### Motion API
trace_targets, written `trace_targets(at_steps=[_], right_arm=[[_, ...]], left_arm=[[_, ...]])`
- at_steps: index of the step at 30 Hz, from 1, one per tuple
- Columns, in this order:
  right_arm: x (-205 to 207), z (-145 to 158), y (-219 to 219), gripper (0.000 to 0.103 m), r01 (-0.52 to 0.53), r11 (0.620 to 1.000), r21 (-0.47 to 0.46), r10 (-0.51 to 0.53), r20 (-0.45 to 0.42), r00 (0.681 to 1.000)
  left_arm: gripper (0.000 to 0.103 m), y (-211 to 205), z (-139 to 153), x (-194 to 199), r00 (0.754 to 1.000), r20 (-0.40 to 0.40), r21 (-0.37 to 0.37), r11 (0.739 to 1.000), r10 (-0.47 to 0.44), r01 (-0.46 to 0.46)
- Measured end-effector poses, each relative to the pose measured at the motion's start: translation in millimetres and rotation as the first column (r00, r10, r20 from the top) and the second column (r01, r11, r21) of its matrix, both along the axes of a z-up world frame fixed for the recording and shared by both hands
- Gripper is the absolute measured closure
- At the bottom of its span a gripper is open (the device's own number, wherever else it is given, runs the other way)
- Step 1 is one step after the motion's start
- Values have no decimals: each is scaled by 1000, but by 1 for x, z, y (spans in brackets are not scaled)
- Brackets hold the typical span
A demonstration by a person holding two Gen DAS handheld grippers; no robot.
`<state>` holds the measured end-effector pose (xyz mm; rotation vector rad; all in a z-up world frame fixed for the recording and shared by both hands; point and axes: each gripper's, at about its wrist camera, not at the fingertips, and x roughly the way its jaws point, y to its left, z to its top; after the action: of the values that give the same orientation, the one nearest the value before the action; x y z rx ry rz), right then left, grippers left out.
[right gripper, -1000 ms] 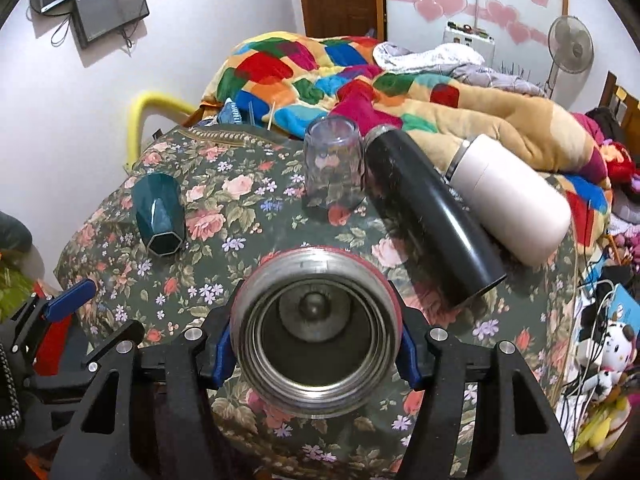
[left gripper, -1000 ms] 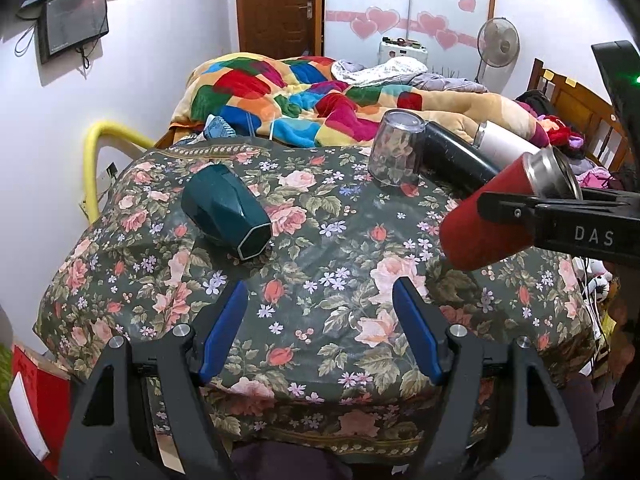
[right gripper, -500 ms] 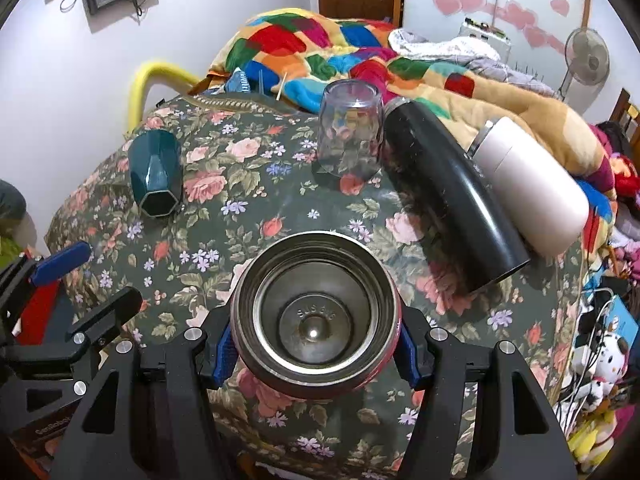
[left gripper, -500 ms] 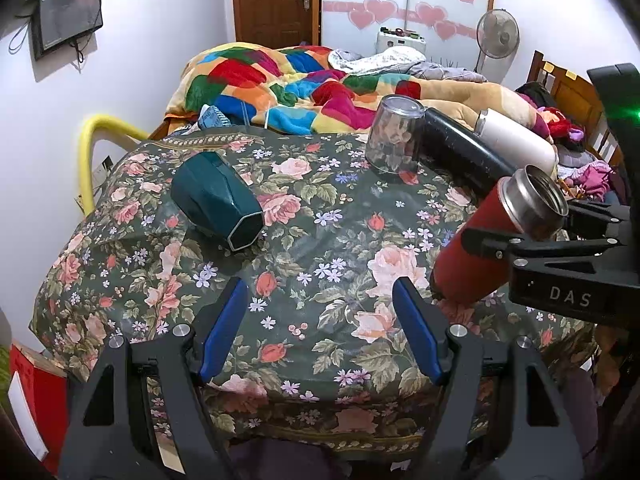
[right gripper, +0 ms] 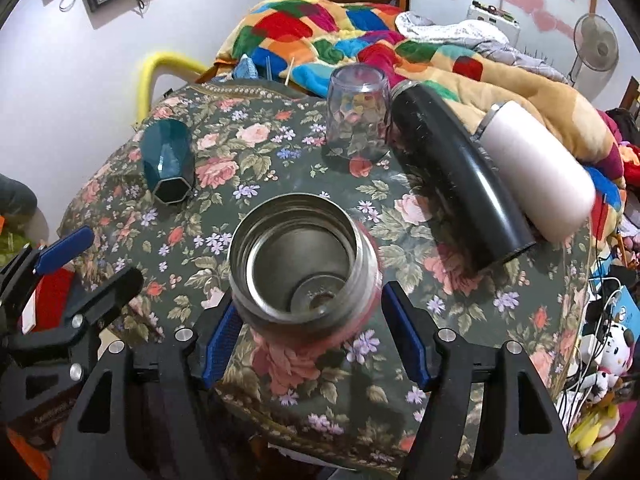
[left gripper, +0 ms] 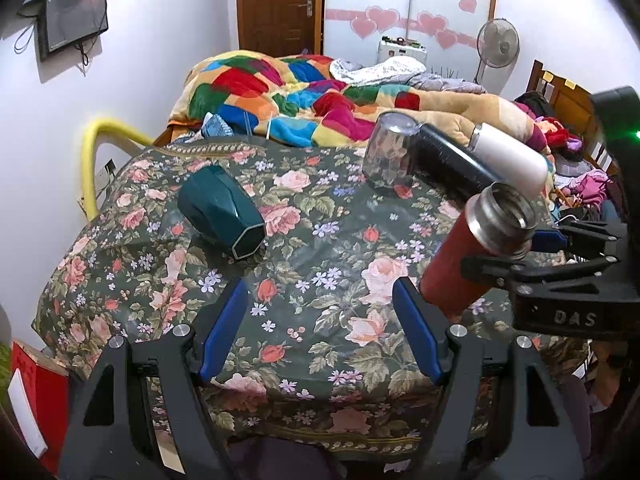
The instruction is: Flip cup upright
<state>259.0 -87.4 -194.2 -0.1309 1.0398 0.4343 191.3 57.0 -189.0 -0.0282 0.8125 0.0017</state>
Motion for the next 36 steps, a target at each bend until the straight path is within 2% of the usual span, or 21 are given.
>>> trace_targets(at_steps=[5,9,15,19,24,26,29,31,32,34,36], right_arm=[[-28,34,-13,37,4,1000,6,-5,115,993],[-58,77,-33,37,18,998,64,-33,243,970],[-108,143,-64,37,34,982,186,-114,439,891],[-146,177,-79,36,19,971,240,-153,555,817],[-183,198,-89,32,-4,955,296,-197,644,740],[-194,203,-91,31,-8,951,310,-211,666,715],[-206,206,-93,26,-6,944,330,-237,693,681],[-210,205,-94,20,-3,941,338,-250,703,666],[-212,206,-95,16,2,941,339,-256,707,659],[-214,204,-94,9,14,942,336,-266,717,644],[-217,202,-94,0,29,942,335,-277,722,634]], left_arm=[[29,-8,27,-15,998,57,-12,1000,-11,12],[29,-18,61,-35,990,138,-21,999,-24,27],[29,-32,122,-76,950,308,-39,997,-47,62],[25,-41,158,-109,904,425,-32,997,-50,70],[24,-54,192,-151,832,553,-13,997,-51,70],[15,-58,200,-166,807,589,-6,998,-46,61],[13,-64,205,-182,779,626,11,1000,-29,28],[10,-65,206,-188,773,634,19,1000,-24,16],[2,-66,206,-190,772,635,20,1000,-19,8],[1,-66,205,-194,766,643,13,1000,-4,-5],[0,-65,203,-195,771,636,6,1000,3,-9]])
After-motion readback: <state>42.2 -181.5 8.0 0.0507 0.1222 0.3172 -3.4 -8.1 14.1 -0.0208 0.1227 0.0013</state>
